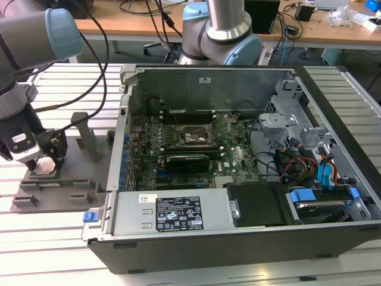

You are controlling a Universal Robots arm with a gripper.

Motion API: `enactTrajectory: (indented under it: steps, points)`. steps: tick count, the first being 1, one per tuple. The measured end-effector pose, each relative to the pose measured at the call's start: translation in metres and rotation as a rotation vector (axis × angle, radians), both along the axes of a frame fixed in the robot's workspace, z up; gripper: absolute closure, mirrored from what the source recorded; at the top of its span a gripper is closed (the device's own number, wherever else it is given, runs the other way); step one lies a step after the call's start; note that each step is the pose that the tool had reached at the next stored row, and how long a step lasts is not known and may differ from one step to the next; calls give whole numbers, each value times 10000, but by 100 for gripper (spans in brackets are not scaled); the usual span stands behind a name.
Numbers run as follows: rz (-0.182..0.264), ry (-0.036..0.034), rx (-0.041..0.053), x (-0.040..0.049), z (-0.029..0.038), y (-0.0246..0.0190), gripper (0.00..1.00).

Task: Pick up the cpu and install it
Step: 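Pick up the cpu and move it towards the insertion slot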

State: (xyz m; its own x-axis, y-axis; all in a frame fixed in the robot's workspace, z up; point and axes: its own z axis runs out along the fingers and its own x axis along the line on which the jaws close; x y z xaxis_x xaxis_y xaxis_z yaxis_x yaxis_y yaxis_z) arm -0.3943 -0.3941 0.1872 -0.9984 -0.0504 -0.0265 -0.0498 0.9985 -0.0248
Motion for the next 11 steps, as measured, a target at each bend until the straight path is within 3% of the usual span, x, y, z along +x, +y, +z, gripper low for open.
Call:
enactTrajectory:
  steps: [5, 7, 11]
  points:
    - [-9, 0, 1, 0, 0, 0, 34]
    - [-13, 0, 0, 0, 0, 0, 42]
    - [-21, 1, 0, 0, 0, 0, 45]
